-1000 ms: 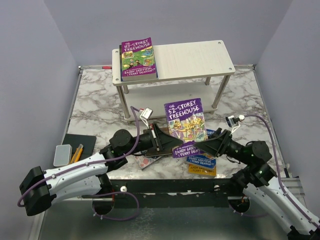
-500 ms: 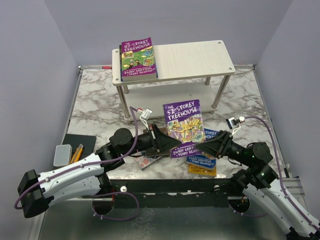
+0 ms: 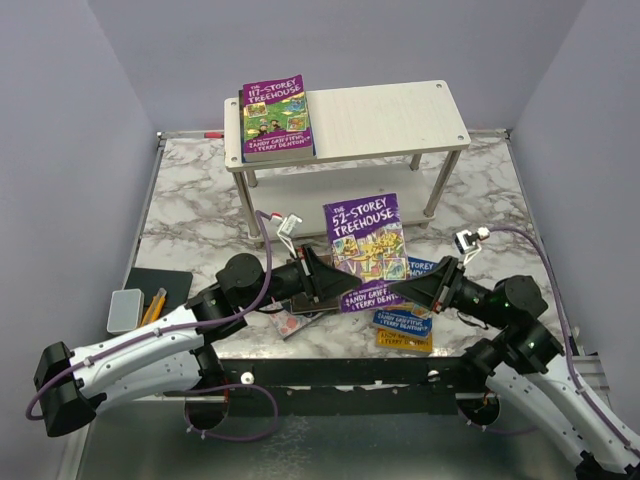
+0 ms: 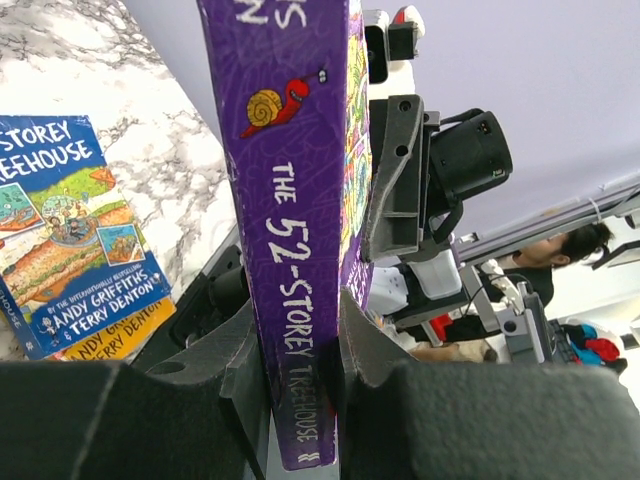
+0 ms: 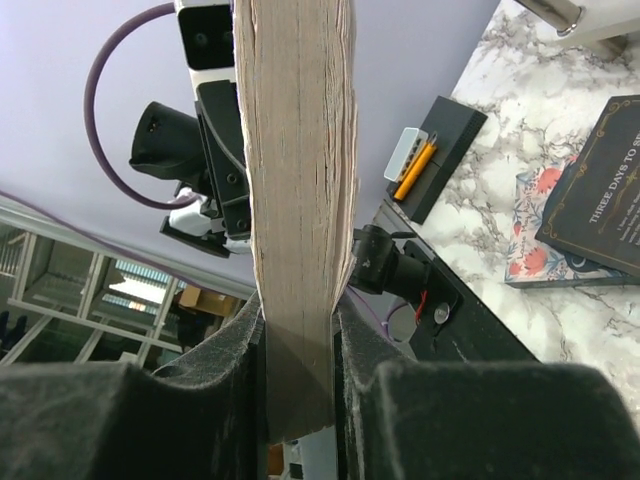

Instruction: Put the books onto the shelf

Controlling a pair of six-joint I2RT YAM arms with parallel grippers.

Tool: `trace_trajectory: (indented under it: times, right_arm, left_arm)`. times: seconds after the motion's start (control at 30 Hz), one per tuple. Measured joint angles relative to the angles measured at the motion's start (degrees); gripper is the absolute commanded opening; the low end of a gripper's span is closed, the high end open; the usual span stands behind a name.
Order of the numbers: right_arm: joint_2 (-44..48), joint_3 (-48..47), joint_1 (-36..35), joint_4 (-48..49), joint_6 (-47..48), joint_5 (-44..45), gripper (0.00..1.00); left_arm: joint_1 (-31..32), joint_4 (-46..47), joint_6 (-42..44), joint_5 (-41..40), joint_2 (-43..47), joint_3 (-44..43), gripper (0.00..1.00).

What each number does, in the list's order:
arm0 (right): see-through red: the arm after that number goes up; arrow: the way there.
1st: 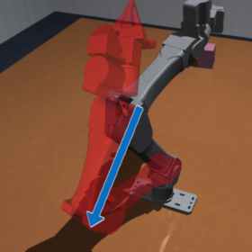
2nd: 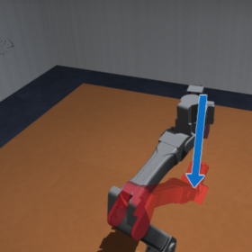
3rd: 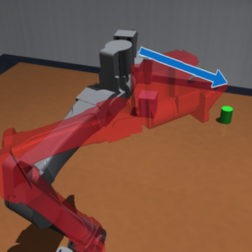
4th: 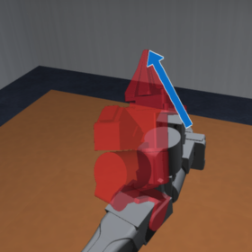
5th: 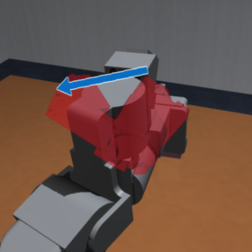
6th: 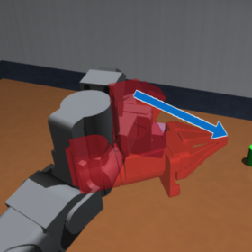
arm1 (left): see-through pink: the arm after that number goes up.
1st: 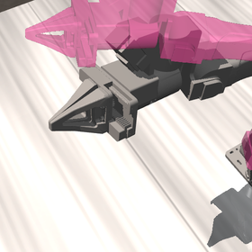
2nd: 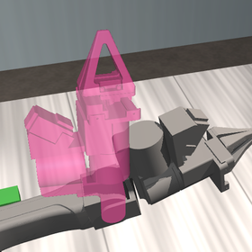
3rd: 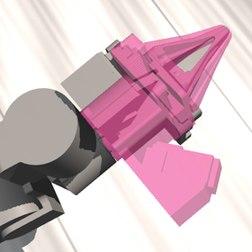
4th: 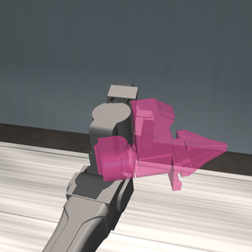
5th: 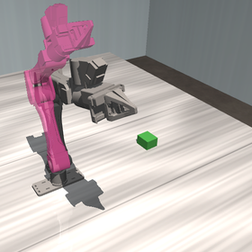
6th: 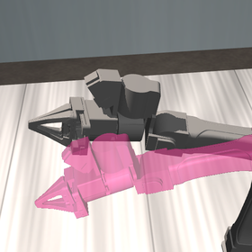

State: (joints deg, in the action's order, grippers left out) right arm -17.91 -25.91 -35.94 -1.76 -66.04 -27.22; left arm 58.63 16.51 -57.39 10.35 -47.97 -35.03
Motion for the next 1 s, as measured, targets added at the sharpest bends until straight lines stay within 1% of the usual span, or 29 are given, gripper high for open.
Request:
trace_trajectory:
  times: [0.03,0.1,0.23,0.3,0.43,0.5,0.63,0.67,0.7,0.87,1.0]
  right_arm:
    - [-0.3,-0.7,0.0,-0.7,0.2,0.1,0.01]
    - [-0.7,-1.8,0.0,-2.0,0.9,0.6,0.01]
    - [-2.3,-5.5,-0.1,-6.2,3.1,2.1,0.01]
    - [-3.0,-7.6,-0.1,-8.5,4.2,3.0,0.01]
    - [-5.0,-11.6,-0.1,-12.5,6.5,5.6,0.01]
    - [-6.2,-13.5,-0.1,-13.7,7.7,6.4,0.01]
    - [-9.1,-17.7,-0.1,-15.5,9.9,7.7,0.01]
    - [-10.0,-18.9,-0.1,-16.0,10.6,8.1,0.01]
    - [-10.8,-20.2,-0.1,-16.5,11.3,8.5,0.01]
    - [-15.7,-28.1,-0.1,-19.4,14.9,11.8,0.01]
    - [-21.4,-35.6,-0.1,-21.9,17.9,15.1,0.01]
  left_arm:
    - [0.0,0.0,0.0,-0.1,0.0,0.0,0.17]
    - [0.0,-0.1,0.0,-0.3,0.0,-0.2,0.36]
    - [0.3,-2.2,1.8,-2.3,0.6,-1.4,0.61]
    - [0.1,-4.0,2.8,-4.7,1.6,-1.6,0.68]
    - [-0.2,-9.1,5.2,-9.6,4.3,-2.2,0.76]
    - [-0.2,-12.3,6.7,-11.9,5.6,-2.8,0.82]
    - [-0.2,-19.3,9.6,-16.2,8.0,-4.5,0.88]
    - [-0.2,-21.0,10.3,-17.4,8.6,-5.0,0.91]
    - [-0.2,-22.3,11.0,-18.3,9.2,-5.5,0.98]
    - [-0.2,-30.2,15.2,-23.6,12.4,-7.8,0.99]
    - [-0.2,-35.0,18.3,-26.3,13.2,-8.9,0.99]
